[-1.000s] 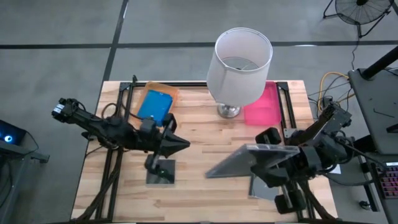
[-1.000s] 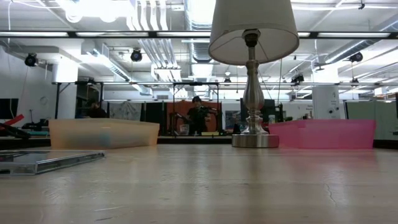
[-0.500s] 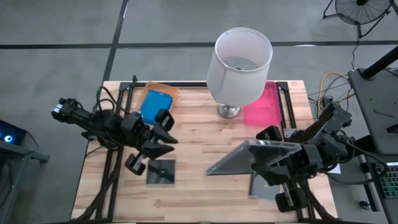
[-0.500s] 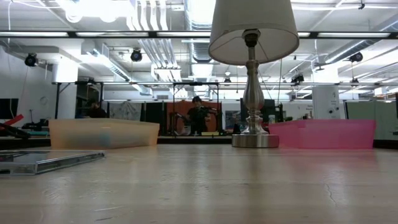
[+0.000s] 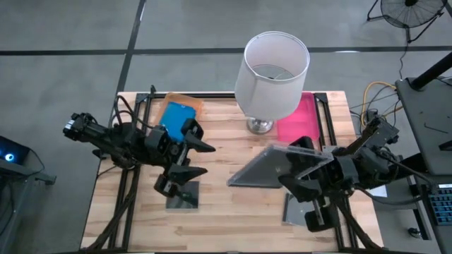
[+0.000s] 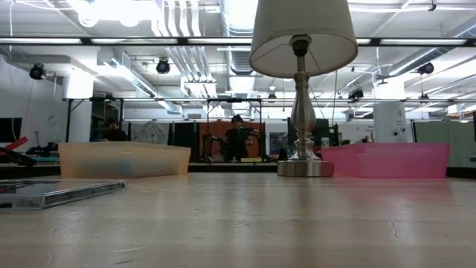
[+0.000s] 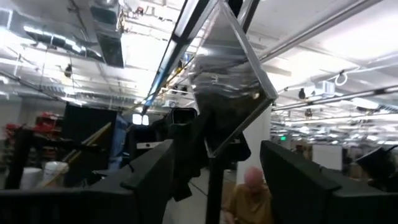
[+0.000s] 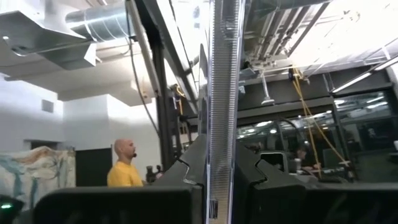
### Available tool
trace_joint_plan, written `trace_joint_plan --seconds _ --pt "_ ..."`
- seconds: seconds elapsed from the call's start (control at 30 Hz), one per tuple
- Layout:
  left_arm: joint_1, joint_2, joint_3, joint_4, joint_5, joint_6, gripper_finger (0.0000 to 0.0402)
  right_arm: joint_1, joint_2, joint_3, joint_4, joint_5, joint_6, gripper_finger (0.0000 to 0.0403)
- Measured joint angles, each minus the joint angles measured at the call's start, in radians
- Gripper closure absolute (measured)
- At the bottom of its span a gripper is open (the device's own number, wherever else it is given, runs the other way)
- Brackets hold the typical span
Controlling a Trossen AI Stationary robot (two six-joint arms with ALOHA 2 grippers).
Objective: Pick & place jewel cases by type
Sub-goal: Put the middle black cd case into the pink bin
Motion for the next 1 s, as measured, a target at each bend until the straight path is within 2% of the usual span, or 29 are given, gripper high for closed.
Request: trace_joint_plan --seconds 0.37,0.5,0.63,0.8,1.0 --pt "-0.007 0.131 0.192 -0.044 -0.058 0.260 0.0179 -0.065 -0.012 0.006 0.001 0.001 -0.029 0.0384" --pt "-0.007 0.143 0.204 -0.039 -0.116 0.253 0.0179 -0.065 -0.013 0.032 -0.006 0.000 -0.086 0.0384" --pt "-0.005 0.161 0.202 0.061 -0.274 0.205 0.0179 -0.068 -0.013 0.037 -0.012 0.002 -0.149 0.0383" --pt "-0.004 0.168 0.204 0.162 -0.275 0.234 0.0179 -0.078 -0.013 0.037 -0.014 0.085 -0.192 0.0383" --pt "-0.001 0.169 0.202 0.160 -0.243 0.202 0.0179 -0.098 -0.013 0.037 -0.013 0.085 -0.203 0.0383"
